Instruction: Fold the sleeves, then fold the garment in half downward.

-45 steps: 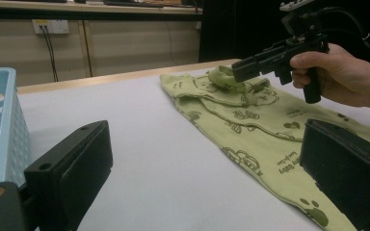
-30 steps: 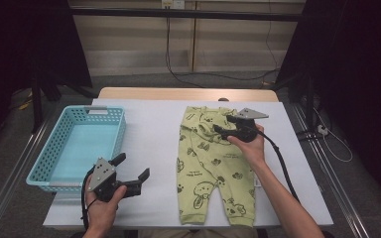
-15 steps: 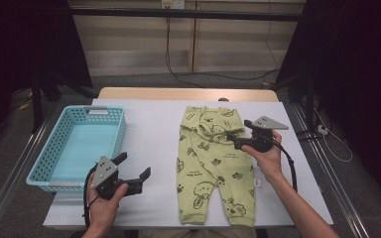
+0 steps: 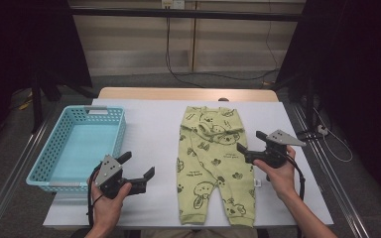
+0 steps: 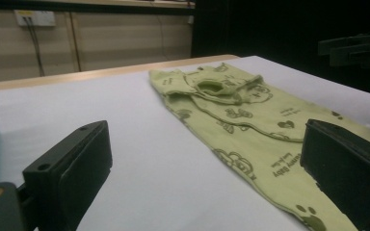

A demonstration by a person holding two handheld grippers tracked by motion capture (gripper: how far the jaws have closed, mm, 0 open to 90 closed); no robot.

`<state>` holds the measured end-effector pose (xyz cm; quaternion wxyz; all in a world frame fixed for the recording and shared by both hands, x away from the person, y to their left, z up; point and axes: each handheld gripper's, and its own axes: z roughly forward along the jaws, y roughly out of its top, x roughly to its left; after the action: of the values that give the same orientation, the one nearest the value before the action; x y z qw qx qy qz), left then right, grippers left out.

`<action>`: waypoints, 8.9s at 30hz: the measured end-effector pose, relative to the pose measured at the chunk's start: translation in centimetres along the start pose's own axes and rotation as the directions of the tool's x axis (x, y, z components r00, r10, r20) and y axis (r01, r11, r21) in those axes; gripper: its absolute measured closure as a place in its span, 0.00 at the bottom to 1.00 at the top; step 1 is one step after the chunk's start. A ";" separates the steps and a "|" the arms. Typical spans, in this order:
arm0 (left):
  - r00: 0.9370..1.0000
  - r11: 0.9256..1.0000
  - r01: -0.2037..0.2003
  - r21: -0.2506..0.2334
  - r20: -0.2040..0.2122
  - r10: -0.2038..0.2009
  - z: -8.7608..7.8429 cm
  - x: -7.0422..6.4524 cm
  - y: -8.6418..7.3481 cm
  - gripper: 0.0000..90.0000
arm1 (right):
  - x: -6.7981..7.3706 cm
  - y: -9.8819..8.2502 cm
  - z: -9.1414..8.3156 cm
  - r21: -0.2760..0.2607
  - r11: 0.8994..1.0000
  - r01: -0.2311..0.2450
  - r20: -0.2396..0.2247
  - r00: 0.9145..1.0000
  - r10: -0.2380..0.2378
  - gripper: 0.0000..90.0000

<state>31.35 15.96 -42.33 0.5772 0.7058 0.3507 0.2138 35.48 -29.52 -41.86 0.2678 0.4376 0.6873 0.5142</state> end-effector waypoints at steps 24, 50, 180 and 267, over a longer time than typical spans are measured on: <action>0.976 0.958 -0.115 0.263 0.207 0.060 5.9 -3.2 -0.3 0.12 | 0.9 -4.6 -5.7 0.270 0.962 -0.039 -0.013 0.999 0.045 0.32; 0.953 0.845 -0.248 0.474 0.276 0.125 8.6 -5.2 -1.4 0.77 | 1.5 -5.7 -4.5 0.398 0.916 0.055 -0.063 0.997 -0.032 0.94; 0.997 0.973 0.042 0.228 0.052 -0.055 22.0 4.7 5.5 0.03 | -7.2 3.6 11.2 0.280 0.960 0.002 0.055 0.998 -0.018 0.39; 0.997 0.937 0.034 0.348 0.058 -0.058 26.5 6.2 5.7 0.99 | -8.9 3.1 13.5 0.289 0.957 -0.038 0.041 0.999 0.027 0.99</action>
<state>55.62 2.45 -43.88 0.4602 0.7948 0.3798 0.1114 51.73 -30.65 -44.04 0.2049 0.4927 0.7430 0.4041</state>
